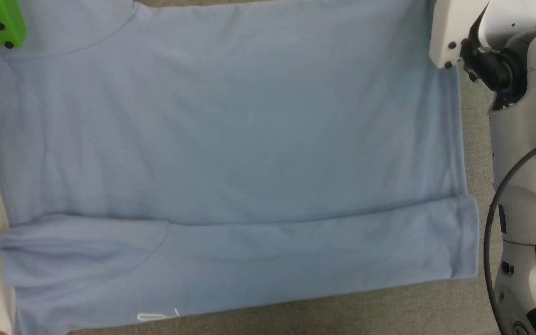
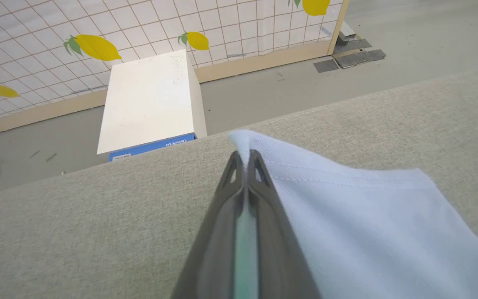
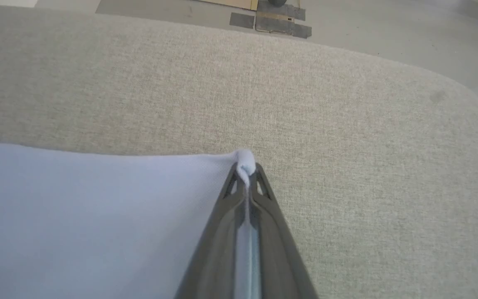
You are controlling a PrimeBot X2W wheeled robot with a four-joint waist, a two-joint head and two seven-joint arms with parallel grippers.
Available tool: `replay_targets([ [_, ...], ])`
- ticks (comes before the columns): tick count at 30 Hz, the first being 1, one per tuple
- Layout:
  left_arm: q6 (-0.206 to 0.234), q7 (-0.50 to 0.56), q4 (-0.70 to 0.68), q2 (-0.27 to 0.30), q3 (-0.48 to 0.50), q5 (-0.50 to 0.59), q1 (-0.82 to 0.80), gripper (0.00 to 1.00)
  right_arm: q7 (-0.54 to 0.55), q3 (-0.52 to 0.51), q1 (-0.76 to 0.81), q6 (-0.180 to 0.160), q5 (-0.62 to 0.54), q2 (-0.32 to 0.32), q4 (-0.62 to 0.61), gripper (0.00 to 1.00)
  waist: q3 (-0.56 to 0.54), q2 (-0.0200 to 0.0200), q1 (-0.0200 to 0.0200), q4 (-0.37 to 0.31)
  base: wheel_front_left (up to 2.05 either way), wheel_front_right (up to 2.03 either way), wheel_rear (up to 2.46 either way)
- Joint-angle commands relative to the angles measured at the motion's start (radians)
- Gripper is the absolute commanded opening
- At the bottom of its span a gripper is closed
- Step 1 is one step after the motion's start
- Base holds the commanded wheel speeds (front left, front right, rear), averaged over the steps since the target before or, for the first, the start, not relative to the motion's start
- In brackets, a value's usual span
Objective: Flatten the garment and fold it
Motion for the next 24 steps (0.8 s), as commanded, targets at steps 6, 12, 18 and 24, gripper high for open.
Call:
replay_targets([
  [6,-0.024,-0.139,0.073,-0.022,0.014,0.001,0.025,0.0,-0.171,0.005,0.021,-0.001,0.009,-0.012,0.027,0.0,-0.076,-0.0001,0.0,0.014,0.0,0.0,0.0],
  [12,-0.049,-0.241,0.079,-0.045,0.043,-0.071,0.165,0.0,-0.265,0.022,0.12,-0.001,0.056,-0.039,0.049,0.0,-0.186,-0.0001,0.0,0.038,0.0,0.0,0.0],
  [18,-0.072,-0.32,0.008,-0.071,0.066,-0.156,0.36,0.0,-0.366,0.076,0.271,-0.001,0.139,-0.101,0.006,0.0,-0.302,-0.0001,0.0,0.077,0.0,0.0,0.0],
  [24,-0.079,-0.371,-0.106,-0.069,0.094,-0.242,0.6,0.0,-0.455,0.088,0.449,-0.001,0.206,-0.146,-0.072,0.0,-0.397,-0.0001,0.0,0.114,0.0,0.0,0.0],
])
